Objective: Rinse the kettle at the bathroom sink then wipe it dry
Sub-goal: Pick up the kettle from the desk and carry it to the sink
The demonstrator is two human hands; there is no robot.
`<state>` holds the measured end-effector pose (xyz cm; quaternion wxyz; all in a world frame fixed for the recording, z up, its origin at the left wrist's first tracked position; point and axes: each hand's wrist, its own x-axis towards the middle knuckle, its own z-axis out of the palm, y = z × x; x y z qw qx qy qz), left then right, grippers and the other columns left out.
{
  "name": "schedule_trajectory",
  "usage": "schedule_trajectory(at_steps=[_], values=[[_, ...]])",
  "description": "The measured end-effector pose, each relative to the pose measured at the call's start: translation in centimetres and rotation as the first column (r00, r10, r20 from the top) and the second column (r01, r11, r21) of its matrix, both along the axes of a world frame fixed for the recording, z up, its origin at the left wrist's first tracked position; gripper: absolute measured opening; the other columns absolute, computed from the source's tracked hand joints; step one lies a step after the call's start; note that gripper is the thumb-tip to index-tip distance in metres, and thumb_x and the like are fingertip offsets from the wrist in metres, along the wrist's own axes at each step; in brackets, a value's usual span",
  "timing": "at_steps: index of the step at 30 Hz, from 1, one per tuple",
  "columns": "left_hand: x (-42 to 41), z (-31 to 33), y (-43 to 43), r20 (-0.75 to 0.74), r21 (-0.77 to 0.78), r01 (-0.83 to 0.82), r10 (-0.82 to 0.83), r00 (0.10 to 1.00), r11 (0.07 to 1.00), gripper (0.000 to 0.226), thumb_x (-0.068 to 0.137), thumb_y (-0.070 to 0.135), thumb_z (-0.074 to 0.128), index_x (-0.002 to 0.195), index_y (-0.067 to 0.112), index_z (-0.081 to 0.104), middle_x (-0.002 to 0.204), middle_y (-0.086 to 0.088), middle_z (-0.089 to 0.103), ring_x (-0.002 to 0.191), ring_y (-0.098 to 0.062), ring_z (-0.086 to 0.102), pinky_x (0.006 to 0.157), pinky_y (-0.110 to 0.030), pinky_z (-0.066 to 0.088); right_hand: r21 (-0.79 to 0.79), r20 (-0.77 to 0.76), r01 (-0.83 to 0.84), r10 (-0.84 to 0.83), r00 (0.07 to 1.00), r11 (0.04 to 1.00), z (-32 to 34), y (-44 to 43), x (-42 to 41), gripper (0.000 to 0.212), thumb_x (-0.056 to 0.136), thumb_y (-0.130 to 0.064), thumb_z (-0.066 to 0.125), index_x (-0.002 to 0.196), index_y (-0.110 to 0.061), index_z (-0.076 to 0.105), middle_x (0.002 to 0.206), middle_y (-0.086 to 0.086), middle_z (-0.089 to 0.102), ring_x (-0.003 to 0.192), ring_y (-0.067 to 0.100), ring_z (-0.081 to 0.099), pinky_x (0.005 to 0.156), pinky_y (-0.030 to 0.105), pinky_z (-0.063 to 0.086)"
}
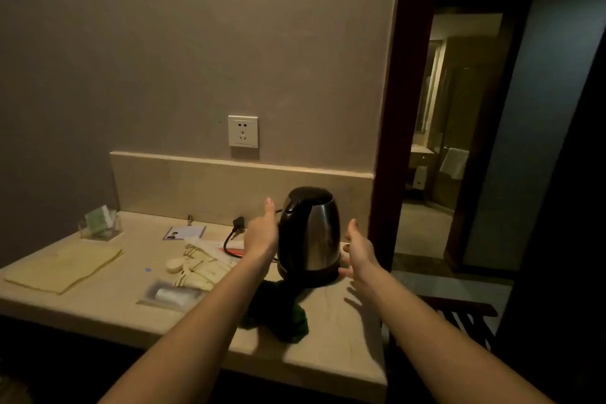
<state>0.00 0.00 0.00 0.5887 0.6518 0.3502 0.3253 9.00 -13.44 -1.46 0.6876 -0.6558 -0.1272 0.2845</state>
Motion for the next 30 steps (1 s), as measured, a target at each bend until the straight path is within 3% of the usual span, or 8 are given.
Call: schedule_trajectory(at_steps=[1,4,7,14,20,23,27,30], values=[[0.6,-0.1,0.5,0.007,-0.036,0.026,-0.025,1.000,0.999,0.068,0.095,0.065,0.025,0.076,0.012,0.064,0.086,-0.009,0.066,0.091,-0.027,0.064,0.083,-0.038,0.043,0.001,-0.001,0.033,-0.033,0.999,0.999,-0.1,0.9,0.4,0.060,0.103,-0.050,0.027,0.150,-0.013,0.034,0.154,0.014,0.037,0.140,0.035,0.034,0.114,0.051,0.028],[2.6,-0.7,1.1,0.050,-0.114,0.073,-0.068,0.996,0.991,0.075,0.092,0.069,0.026,0.085,0.009,0.070,0.080,-0.009,0.070,0.081,-0.024,0.067,0.085,-0.039,0.052,-0.011,-0.042,0.063,-0.064,0.997,0.998,-0.7,3.3,2.1,0.059,0.103,-0.050,0.027,0.146,-0.011,0.041,0.149,0.015,0.044,0.137,0.035,0.039,0.115,0.049,0.029],[4.1,-0.9,1.0,0.062,-0.128,0.054,-0.046,0.997,0.990,0.070,0.091,0.068,0.030,0.075,0.010,0.065,0.060,-0.005,0.061,0.058,-0.021,0.059,0.068,-0.038,0.052,-0.063,-0.066,0.101,-0.106,0.992,0.993,-1.8,5.3,3.8,0.059,0.103,-0.052,0.028,0.140,-0.011,0.050,0.140,0.015,0.054,0.128,0.034,0.049,0.111,0.047,0.034],[4.8,-0.8,1.3,0.090,0.020,-0.072,0.070,0.993,0.997,0.066,0.093,0.064,0.035,0.070,0.010,0.067,0.066,-0.005,0.067,0.064,-0.021,0.064,0.061,-0.033,0.048,-0.075,-0.030,0.136,-0.139,0.990,0.988,-2.6,6.5,5.1,0.056,0.104,-0.048,0.028,0.136,-0.009,0.052,0.132,0.014,0.057,0.117,0.029,0.052,0.094,0.038,0.035],[4.7,0.9,1.1,0.177,-0.005,0.035,-0.034,0.984,0.999,0.059,0.093,0.062,0.041,0.064,0.014,0.060,0.055,0.000,0.057,0.053,-0.016,0.056,0.056,-0.030,0.046,0.015,-0.009,0.180,-0.179,0.984,0.984,-2.2,5.8,6.4,0.058,0.099,-0.057,0.033,0.137,-0.018,0.052,0.129,0.009,0.055,0.123,0.031,0.049,0.102,0.045,0.036],[5.0,2.7,0.2,0.229,-0.001,0.062,-0.060,0.972,0.998,0.058,0.093,0.062,0.041,0.060,0.016,0.057,0.050,0.004,0.054,0.050,-0.014,0.054,0.053,-0.028,0.044,0.087,0.010,0.225,-0.226,0.974,0.971,-0.9,5.3,7.1,0.056,0.100,-0.057,0.032,0.136,-0.019,0.053,0.117,0.005,0.056,0.111,0.027,0.053,0.097,0.044,0.038],[6.0,4.5,-1.8,0.257,0.027,0.083,-0.087,0.963,0.996,0.061,0.091,0.065,0.041,0.062,0.015,0.060,0.055,0.000,0.059,0.054,-0.018,0.059,0.055,-0.030,0.045,0.163,0.008,0.298,-0.304,0.953,0.940,0.3,4.0,7.9,0.060,0.098,-0.058,0.034,0.134,-0.016,0.056,0.128,0.013,0.060,0.116,0.029,0.056,0.107,0.047,0.039],[6.7,5.2,-4.3,0.284,0.058,0.136,-0.147,0.948,0.989,0.063,0.090,0.065,0.041,0.063,0.013,0.064,0.056,-0.001,0.062,0.055,-0.020,0.061,0.054,-0.033,0.047,0.200,0.002,0.363,-0.370,0.929,0.910,1.0,1.5,8.1,0.061,0.098,-0.059,0.032,0.136,-0.017,0.055,0.128,0.014,0.060,0.117,0.032,0.056,0.102,0.045,0.044]])
